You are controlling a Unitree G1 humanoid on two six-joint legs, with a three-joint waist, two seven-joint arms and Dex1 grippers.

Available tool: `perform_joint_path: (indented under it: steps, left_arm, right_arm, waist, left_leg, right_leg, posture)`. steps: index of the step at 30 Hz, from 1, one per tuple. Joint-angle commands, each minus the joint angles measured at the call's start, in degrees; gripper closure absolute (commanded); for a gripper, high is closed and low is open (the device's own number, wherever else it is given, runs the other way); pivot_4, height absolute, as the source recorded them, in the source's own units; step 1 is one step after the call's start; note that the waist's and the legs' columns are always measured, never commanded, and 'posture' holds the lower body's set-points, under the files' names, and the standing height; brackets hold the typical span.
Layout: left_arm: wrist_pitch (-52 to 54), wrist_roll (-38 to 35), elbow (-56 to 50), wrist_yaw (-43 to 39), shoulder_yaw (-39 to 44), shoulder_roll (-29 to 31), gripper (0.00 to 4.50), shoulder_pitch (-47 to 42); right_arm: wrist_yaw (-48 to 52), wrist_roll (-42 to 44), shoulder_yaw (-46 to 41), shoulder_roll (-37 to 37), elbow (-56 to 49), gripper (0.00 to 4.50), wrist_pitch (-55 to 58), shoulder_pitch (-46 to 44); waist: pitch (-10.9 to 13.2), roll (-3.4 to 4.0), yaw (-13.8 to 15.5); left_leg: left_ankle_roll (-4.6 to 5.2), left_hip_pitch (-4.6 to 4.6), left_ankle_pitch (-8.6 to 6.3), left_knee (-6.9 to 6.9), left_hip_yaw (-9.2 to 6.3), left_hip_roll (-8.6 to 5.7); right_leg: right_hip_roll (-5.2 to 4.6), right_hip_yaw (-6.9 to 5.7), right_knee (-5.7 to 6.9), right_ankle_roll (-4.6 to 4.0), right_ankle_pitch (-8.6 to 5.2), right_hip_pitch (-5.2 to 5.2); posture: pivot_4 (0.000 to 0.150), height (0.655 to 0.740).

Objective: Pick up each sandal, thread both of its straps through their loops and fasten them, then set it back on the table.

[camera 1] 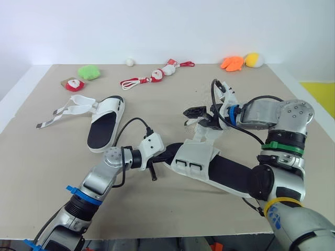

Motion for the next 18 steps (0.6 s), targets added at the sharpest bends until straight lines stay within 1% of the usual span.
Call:
perform_joint_path:
  steps: [1,5,13,18]
  left_arm:
    - [1.68,1.47,2.04,-0.66,-2.73,0.41,4.5,1.88]
    - [1.55,1.51,2.31,-0.72,-2.79,0.3,4.5,1.71]
    - [1.46,1.53,2.61,-0.67,-2.83,-0.06,4.5,1.48]
    - [1.55,1.59,2.42,-0.78,-2.89,-0.02,4.5,1.58]
  right_arm:
    - [-4.57,3.77,-2.27,0.06,-1.36,0.03,-0.13,-0.51]
    - [-9.1,7.16,-3.95,0.6,-0.59,0.03,-0.13,-1.02]
    - [-18.75,3.37,-13.38,5.07,-1.43,0.03,-2.14,-1.33]
    - [-20.55,4.08,-16.31,6.96,-1.32,0.03,-1.95,-2.63]
  waist:
    - [0.0,0.01,0.0]
    - [0.0,0.01,-0.01]
    - [-0.01,0.02,0.01]
    - [-0.01,0.03,0.01]
  left_leg:
    - [0.0,0.0,0.0,0.0,0.0,0.0]
    - [0.0,0.0,0.0,-0.01,-0.01,0.01]
    - [0.02,0.0,0.01,-0.01,-0.01,0.0]
    - [0.02,0.0,0.01,-0.02,-0.01,0.0]
  right_leg:
    - [0.0,0.0,0.0,0.0,0.0,0.0]
    - [0.0,0.0,0.0,-0.12,-0.07,0.0]
    - [0.0,-0.01,-0.02,-0.18,-0.11,0.01]
    - [0.0,-0.01,-0.02,-0.18,-0.11,0.01]
  posture:
    - [0.15,0.74]
    - [0.15,0.74]
    - [0.15,0.74]
    - [0.15,0.74]
